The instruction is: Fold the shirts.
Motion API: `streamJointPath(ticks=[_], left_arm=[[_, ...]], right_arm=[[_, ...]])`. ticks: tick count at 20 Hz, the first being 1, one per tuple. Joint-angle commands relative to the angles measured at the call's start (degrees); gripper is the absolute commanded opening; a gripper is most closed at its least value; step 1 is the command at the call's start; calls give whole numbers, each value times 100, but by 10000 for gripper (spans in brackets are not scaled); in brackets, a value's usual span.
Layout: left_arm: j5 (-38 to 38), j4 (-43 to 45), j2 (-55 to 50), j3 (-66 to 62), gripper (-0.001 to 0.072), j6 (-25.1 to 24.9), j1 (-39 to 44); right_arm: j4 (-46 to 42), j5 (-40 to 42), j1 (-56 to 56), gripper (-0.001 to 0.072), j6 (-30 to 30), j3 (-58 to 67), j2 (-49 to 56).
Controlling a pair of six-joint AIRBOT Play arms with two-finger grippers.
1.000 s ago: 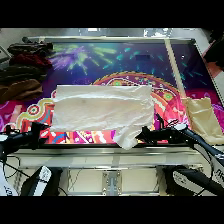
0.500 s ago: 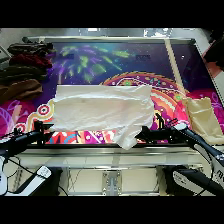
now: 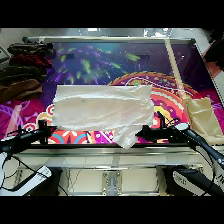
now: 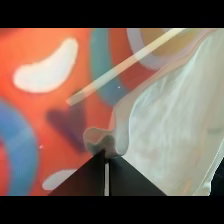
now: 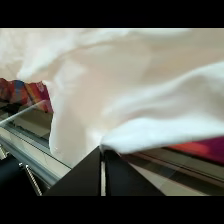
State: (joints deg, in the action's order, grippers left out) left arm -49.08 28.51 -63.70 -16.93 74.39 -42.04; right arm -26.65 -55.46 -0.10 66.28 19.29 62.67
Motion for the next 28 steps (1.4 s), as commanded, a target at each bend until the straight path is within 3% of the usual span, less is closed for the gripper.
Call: streamJointPath(ticks=[1, 5, 7, 10, 14, 18, 20, 23, 28], left_arm=[[-236, -72, 122, -33, 14, -404, 17], [-1014, 289, 1150, -682, 12, -623, 15], [-1556, 940, 1808, -1067, 12, -256, 17], [-2352, 1185, 2693, -1292, 12, 87, 24], [-1882, 1204, 3375, -1353, 9, 275, 68], [-1204, 2041, 2127, -1840, 9, 155, 1233], [-603, 3101, 1167, -2295, 9, 654, 1954], [-599, 4264, -334, -3491, 9, 1104, 2500], [-577, 4422, -2074, -5543, 9, 1139, 3056]], right_arm=[[22, 92, -7, 20, 7, 90, -181], [-378, -111, -7, 18, 299, 649, -992], [-990, -380, -7, 18, 811, 1032, -1534], [-1482, -748, -59, 18, 1357, 1547, -2177], [-1565, -555, -68, 16, 1429, 2103, -2249], [-1582, 31, -66, 16, 1049, 2492, -1276], [-1740, 470, -66, 16, 898, 2855, -590], [-2151, 820, -66, 16, 850, 3783, 573], [-2197, 809, -68, 16, 752, 5200, 2371]])
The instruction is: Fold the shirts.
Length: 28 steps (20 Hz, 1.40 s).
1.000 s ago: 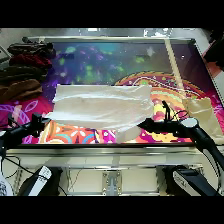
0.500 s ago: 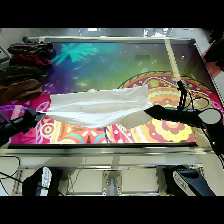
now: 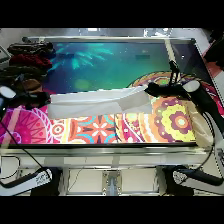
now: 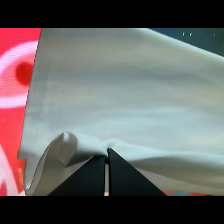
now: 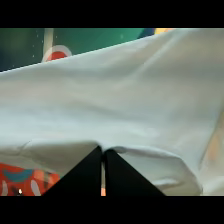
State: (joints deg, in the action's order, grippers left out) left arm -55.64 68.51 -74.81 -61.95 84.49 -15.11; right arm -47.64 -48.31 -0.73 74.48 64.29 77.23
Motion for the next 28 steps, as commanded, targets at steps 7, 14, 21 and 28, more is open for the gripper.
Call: streamJointPath(ticks=[7, 14, 21, 28], left_arm=[[122, 2026, -2024, -1558, 10, 1014, 835], [306, 1952, -1980, -1582, 497, 1067, 935], [881, 1950, -472, -1906, 666, 693, 1054], [76, 1956, -503, -2304, 665, 55, 2223]], right_arm=[[-103, 330, -4, 16, -223, 1309, 2232], [-72, 509, -2, 376, -219, 1641, 2323], [-1193, -1392, 584, 465, -181, 3163, 1550], [-490, -2507, 2009, 478, 57, 2310, 1755]])
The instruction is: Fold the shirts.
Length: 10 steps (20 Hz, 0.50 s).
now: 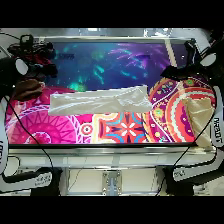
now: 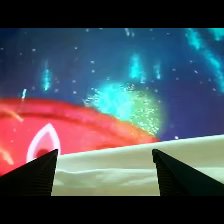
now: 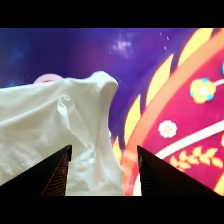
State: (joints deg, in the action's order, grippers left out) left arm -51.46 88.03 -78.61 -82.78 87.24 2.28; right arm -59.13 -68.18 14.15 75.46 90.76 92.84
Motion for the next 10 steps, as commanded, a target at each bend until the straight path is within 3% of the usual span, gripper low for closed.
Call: streamJointPath(ticks=[1, 4, 10], left_arm=[[-479, 7, -326, -385, 665, -221, 669], [-824, -2, -1084, -1043, 665, -190, 1113], [-922, -22, -1867, -1561, 706, -111, 1443]], right_arm=[[1182, -656, 691, 495, -216, -448, 442], [2354, -922, 896, 552, -734, -474, 1241], [2459, -824, 509, 568, -1200, -463, 2107]])
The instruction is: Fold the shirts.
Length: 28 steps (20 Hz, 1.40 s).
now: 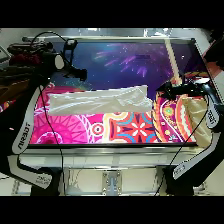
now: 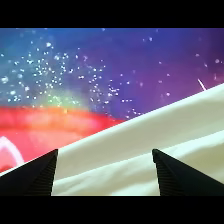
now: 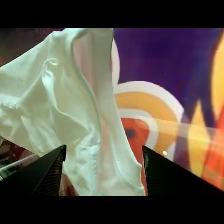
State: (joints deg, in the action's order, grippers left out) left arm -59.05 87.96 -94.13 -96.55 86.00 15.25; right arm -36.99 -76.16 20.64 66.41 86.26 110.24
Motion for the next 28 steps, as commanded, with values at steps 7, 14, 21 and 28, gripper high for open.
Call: streamJointPath(ticks=[7, 14, 21, 28], left_arm=[[-271, -15, -352, -184, 705, 13, 144], [-278, -15, -426, -179, 686, 13, 146], [-680, -1381, -955, 282, 13, -160, 151], [-470, -2396, -1390, 599, 14, -743, 656]], right_arm=[[273, 433, -793, 651, -297, -11, 538], [275, 275, -1403, 193, -278, -11, 522], [415, -636, -1480, 19, 227, 774, -125], [37, -1456, -1753, 19, 1067, 2094, -562]])
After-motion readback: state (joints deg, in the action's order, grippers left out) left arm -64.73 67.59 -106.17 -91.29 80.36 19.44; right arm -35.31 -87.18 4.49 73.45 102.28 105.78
